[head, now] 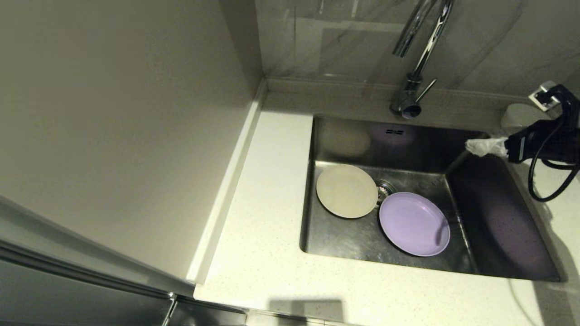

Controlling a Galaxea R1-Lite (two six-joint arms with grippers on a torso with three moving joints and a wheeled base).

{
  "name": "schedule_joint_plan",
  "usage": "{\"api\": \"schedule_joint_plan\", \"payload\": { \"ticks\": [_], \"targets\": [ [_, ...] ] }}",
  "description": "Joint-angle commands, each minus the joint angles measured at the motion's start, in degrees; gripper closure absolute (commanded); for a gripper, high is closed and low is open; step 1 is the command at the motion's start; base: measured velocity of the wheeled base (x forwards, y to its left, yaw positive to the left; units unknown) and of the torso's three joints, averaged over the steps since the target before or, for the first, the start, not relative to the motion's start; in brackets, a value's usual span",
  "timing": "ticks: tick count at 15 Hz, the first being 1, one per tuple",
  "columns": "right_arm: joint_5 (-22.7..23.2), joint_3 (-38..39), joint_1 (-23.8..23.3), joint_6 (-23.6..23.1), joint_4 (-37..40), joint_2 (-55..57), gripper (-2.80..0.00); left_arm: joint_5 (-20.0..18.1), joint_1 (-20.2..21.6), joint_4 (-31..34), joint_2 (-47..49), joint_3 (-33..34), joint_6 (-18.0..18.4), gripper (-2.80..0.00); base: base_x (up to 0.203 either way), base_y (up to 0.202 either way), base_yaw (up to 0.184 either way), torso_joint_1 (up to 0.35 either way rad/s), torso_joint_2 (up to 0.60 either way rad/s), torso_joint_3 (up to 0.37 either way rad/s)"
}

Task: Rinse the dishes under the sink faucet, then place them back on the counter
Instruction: Put a plate back to the table from the sink

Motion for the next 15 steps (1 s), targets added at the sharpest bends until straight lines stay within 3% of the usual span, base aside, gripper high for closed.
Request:
{"api": "schedule_joint_plan", "payload": {
  "ticks": [1,3,5,10,15],
  "targets": [
    [-3.6,6.9,6.2,0.4,0.3,-5.7,-2.80,0.0,0.0,0.0,-0.1,0.0,0.0,0.00,0.000,0.000,0.000,0.000,0.00,0.000],
    [-12.5,8.1,11.1,1.4,4.2,-5.5,-2.80,0.0,0.0,0.0,-0.1,0.0,0.0,0.00,0.000,0.000,0.000,0.000,0.00,0.000],
    [-16.8,8.3,14.0,1.6,4.9,-2.3,-2.80,0.0,0.0,0.0,-0.1,0.0,0.0,0.00,0.000,0.000,0.000,0.000,0.00,0.000],
    [-17.4,3.7,16.9,2.0,1.9,9.1,-2.80,0.0,0.0,0.0,-0.1,0.0,0.0,0.00,0.000,0.000,0.000,0.000,0.00,0.000],
    [-18.2,-3.5,18.6,7.2,-7.1,20.7,-2.80,0.0,0.0,0.0,-0.1,0.0,0.0,0.00,0.000,0.000,0.000,0.000,0.00,0.000]
  ]
}}
